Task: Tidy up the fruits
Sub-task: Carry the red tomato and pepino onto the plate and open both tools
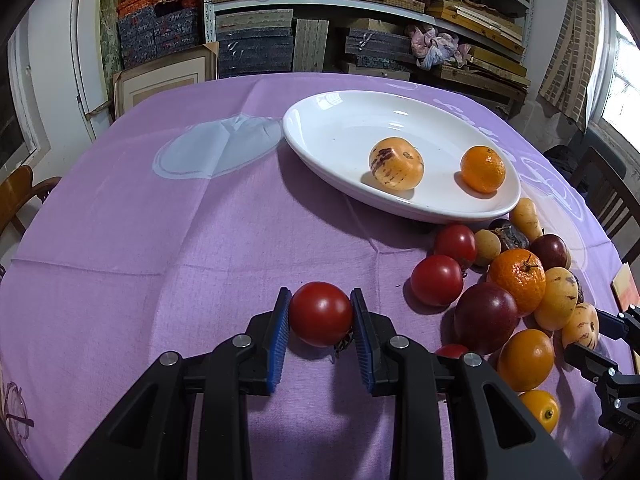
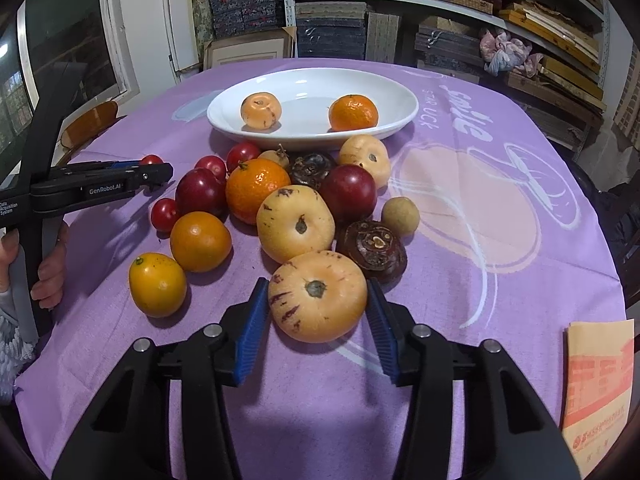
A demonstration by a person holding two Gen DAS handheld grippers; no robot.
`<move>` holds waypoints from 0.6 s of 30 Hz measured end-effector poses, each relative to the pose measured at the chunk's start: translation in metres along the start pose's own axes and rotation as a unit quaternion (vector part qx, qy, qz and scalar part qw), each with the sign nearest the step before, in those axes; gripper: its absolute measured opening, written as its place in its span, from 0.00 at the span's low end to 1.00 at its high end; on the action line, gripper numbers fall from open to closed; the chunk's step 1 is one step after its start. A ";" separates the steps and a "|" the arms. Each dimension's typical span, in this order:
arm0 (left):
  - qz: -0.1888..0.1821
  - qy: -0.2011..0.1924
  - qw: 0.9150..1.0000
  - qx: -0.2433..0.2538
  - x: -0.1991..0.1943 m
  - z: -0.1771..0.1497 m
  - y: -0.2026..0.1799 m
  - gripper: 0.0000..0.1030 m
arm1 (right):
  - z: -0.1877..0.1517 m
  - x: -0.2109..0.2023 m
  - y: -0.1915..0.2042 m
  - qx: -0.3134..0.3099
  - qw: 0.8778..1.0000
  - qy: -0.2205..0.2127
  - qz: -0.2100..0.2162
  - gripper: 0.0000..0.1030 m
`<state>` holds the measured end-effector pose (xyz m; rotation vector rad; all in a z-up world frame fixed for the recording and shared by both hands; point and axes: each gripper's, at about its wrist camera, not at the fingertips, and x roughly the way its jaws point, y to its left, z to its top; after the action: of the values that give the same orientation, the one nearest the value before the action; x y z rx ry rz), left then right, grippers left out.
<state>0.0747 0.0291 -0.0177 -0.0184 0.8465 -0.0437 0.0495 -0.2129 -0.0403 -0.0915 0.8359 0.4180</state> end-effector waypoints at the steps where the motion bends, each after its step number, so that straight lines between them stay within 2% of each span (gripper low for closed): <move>1: 0.000 0.000 1.000 0.000 0.000 0.000 0.000 0.29 | -0.001 -0.003 -0.001 0.004 1.000 -0.007 -0.002 0.46; 5: -0.001 -0.004 1.000 0.000 -0.002 0.001 0.000 0.29 | 0.000 -0.015 -0.009 0.030 0.999 -0.030 0.009 0.46; 8: -0.020 -0.020 0.999 -0.014 -0.012 0.010 0.003 0.29 | 0.014 -0.029 -0.017 0.043 0.998 -0.049 0.018 0.46; 10: -0.033 -0.027 0.999 -0.016 -0.016 0.025 0.003 0.29 | 0.035 -0.038 -0.022 0.042 0.997 -0.067 0.013 0.46; 13: -0.029 -0.042 0.999 -0.005 -0.018 0.056 -0.004 0.29 | 0.077 -0.041 -0.028 0.035 0.996 -0.086 0.008 0.46; 18: -0.022 -0.036 0.999 -0.003 0.011 0.108 -0.014 0.29 | 0.140 -0.003 -0.033 0.028 0.997 -0.075 -0.002 0.46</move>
<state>0.1626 0.0145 0.0464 -0.0436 0.7739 -0.0805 0.1588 -0.2106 0.0525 -0.0103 0.6987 0.3921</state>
